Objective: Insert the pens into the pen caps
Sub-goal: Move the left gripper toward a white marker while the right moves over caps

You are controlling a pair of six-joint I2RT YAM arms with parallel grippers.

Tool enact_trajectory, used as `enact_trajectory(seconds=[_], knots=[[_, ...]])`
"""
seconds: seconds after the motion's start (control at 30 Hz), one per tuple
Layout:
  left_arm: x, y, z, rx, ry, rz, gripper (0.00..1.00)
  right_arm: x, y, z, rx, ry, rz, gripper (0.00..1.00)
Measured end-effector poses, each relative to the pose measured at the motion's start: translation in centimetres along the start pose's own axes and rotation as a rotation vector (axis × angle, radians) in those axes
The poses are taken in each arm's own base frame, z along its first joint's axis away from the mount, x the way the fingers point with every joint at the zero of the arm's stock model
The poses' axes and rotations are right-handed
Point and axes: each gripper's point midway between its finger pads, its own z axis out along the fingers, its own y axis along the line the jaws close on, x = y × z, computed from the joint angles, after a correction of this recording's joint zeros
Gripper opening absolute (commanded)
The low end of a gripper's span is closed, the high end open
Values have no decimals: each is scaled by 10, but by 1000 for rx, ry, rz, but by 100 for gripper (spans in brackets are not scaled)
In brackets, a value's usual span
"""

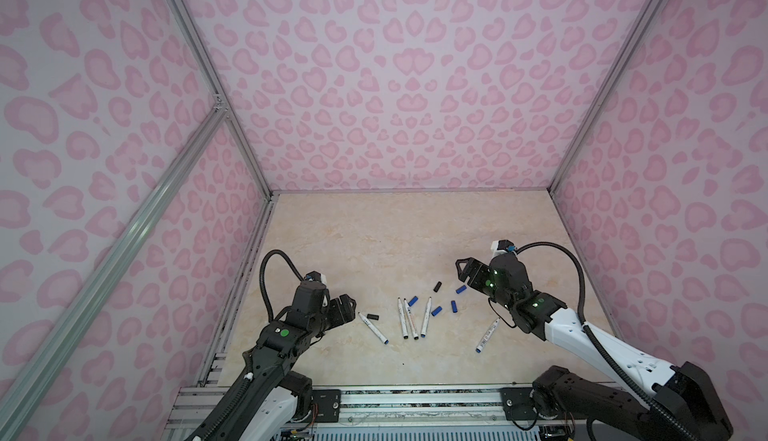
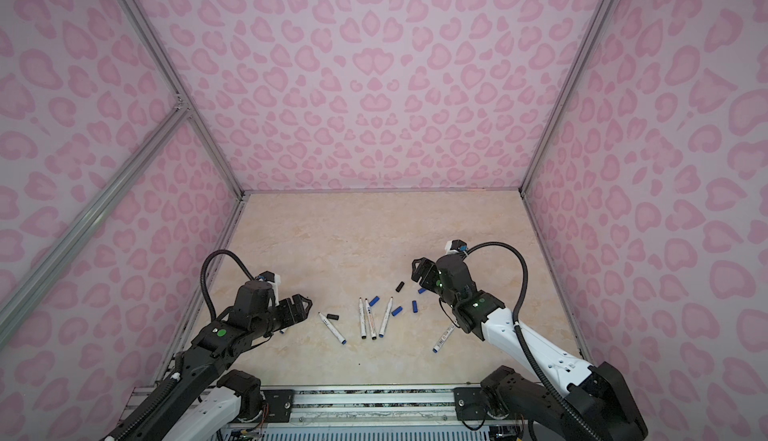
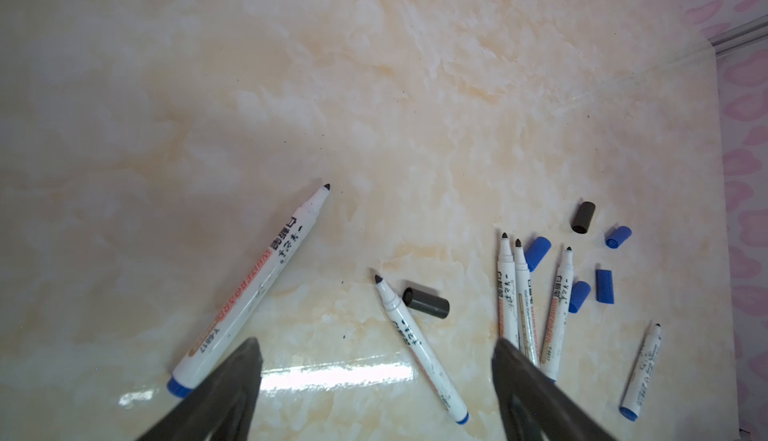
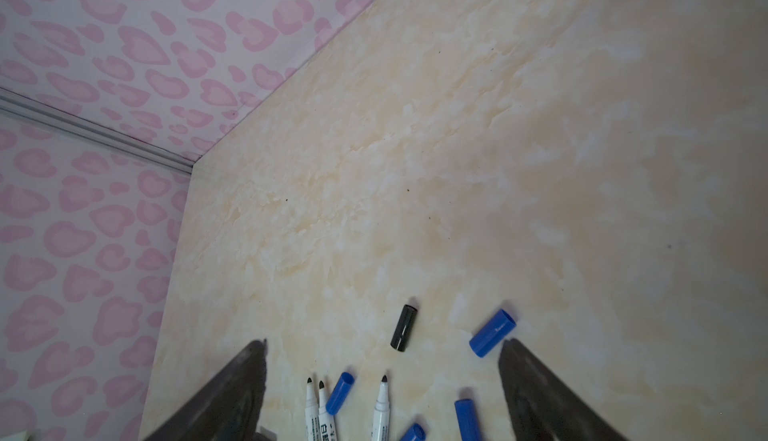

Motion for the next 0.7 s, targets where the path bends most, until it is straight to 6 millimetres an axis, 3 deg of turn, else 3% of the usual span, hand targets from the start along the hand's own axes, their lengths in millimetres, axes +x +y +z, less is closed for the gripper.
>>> enact_trajectory(seconds=[0.17,0.47,0.7], knots=[[-4,17,4,-113,-14,17,86,8,8,18,17,35,-7,79],[-6,46,13,-295,-3,35,80,31,53,43,3,94,-114,75],[-7,54,23,-379,37,23,77,41,52,48,4,111,-138,72]])
